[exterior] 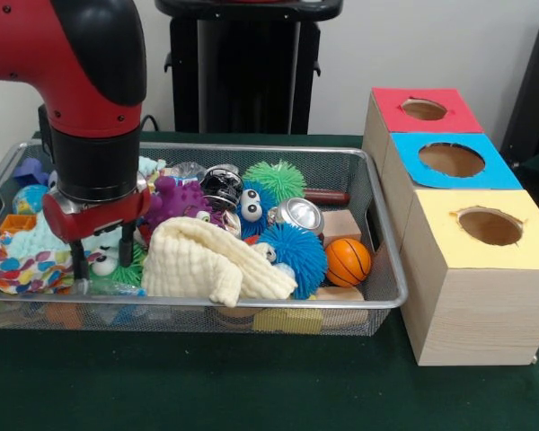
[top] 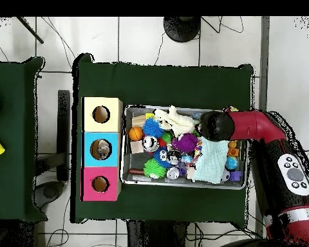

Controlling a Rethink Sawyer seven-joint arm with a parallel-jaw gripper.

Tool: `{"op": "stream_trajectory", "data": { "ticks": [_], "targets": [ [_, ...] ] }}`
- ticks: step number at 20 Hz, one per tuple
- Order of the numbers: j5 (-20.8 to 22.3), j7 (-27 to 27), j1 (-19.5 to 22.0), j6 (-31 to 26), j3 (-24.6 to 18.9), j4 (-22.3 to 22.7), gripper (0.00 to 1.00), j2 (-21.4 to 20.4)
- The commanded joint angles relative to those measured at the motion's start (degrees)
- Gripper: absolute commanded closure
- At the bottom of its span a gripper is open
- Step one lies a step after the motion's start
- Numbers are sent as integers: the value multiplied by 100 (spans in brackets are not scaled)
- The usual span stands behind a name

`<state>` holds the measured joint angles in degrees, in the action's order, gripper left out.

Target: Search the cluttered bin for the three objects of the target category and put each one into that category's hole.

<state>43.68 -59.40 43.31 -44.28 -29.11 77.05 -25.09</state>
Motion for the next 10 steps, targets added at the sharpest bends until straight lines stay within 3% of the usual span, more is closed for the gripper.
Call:
{"op": "stream_trajectory", "data": {
  "ticks": [1,5,10],
  "targets": [
    [2,823,-9,550,-649,179,0,-5],
    [-329,758,217,577,-916,332,0,202],
    [-397,893,458,733,-1225,480,0,416]
  ]
}}
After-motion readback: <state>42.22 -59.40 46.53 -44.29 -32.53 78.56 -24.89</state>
